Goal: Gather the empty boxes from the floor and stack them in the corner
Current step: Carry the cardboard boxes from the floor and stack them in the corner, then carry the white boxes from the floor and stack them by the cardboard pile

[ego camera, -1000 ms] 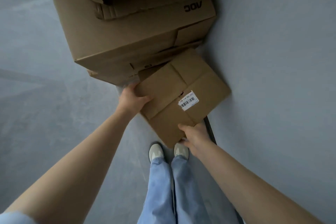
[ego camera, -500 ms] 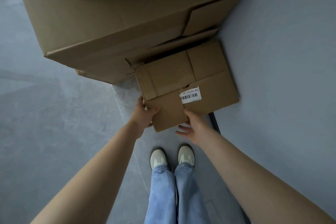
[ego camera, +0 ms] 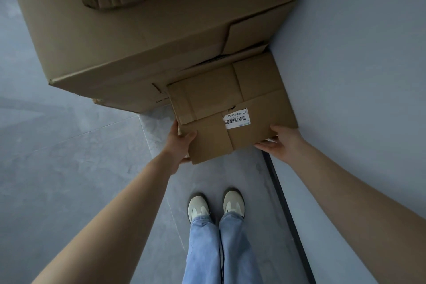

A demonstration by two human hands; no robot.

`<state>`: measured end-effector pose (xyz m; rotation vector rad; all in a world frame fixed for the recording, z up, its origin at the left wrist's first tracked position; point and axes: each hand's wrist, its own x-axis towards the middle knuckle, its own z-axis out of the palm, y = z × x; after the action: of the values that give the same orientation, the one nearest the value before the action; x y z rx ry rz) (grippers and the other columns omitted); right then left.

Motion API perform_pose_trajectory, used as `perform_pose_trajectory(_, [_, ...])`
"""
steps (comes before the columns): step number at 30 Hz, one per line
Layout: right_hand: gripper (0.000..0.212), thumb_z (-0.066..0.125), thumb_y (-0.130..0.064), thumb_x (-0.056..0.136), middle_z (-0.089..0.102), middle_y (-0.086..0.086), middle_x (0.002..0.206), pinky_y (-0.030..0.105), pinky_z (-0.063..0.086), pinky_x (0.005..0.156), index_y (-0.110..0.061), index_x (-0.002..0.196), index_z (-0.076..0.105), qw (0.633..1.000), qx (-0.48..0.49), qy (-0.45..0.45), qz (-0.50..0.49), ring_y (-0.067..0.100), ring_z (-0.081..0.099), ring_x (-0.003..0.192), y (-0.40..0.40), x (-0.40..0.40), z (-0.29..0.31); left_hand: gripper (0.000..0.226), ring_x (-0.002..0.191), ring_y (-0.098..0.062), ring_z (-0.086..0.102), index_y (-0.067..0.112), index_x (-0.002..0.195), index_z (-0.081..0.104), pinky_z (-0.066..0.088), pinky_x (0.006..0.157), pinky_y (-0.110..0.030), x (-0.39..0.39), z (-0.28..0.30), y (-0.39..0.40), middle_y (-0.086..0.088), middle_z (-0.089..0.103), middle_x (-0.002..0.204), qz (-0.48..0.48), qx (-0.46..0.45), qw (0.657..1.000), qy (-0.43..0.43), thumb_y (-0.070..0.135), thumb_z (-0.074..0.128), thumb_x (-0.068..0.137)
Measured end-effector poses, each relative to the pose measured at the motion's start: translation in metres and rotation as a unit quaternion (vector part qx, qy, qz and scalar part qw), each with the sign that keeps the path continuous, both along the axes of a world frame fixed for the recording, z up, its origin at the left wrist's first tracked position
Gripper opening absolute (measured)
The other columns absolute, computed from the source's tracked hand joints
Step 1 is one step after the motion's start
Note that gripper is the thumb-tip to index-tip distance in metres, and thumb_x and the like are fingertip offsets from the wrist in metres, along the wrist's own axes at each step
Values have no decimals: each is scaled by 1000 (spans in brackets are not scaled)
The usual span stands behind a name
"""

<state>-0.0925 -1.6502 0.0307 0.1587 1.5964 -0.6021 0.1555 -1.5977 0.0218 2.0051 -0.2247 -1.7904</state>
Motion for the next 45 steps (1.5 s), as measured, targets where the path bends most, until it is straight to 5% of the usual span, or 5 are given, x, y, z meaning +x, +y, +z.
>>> perform_pose_trajectory(10, [22, 54, -8, 94, 55, 14, 114, 46, 49, 96, -4, 116, 56, 987, -5, 70, 145, 31, 56, 115, 20, -13, 92, 55, 102, -29, 61, 22, 149, 33, 50, 98, -48, 4, 110, -3, 6, 61, 96, -44, -16, 996, -75, 9, 50, 99])
perform_pose_trajectory(15, [25, 54, -13, 93, 60, 8, 102, 37, 51, 94, -16, 117, 54, 962, -90, 116, 231, 20, 60, 94, 35, -17, 198, 29, 83, -23, 64, 9, 126, 58, 53, 76, -34, -9, 217, 6, -12, 66, 113, -128, -49, 988, -74, 6, 48, 98])
perform_pose_trajectory(22, [35, 51, -33, 96, 59, -3, 123, 37, 46, 101, -23, 129, 54, 872, -217, 238, 367, 15, 57, 113, 79, -30, 340, 19, 93, -16, 69, 23, 112, 65, 48, 72, -25, -23, 343, 25, 2, 71, 101, -241, -159, 951, -115, 16, 54, 97])
perform_pose_trajectory(36, [29, 50, -27, 98, 63, -11, 120, 1, 38, 78, -24, 126, 54, 867, -272, 373, 184, 0, 57, 107, 285, -47, 510, 18, 95, -4, 65, 36, 111, 62, 51, 79, -20, -76, 498, 104, 12, 70, 100, -484, -342, 797, -116, 28, 57, 96])
perform_pose_trajectory(45, [29, 52, -23, 97, 63, -13, 114, 19, 45, 91, -24, 126, 54, 860, -195, 472, -21, -2, 58, 108, 503, -46, 550, 22, 87, -7, 69, 32, 109, 65, 51, 77, -17, -171, 547, 214, 8, 74, 96, -656, -389, 646, 34, 16, 59, 94])
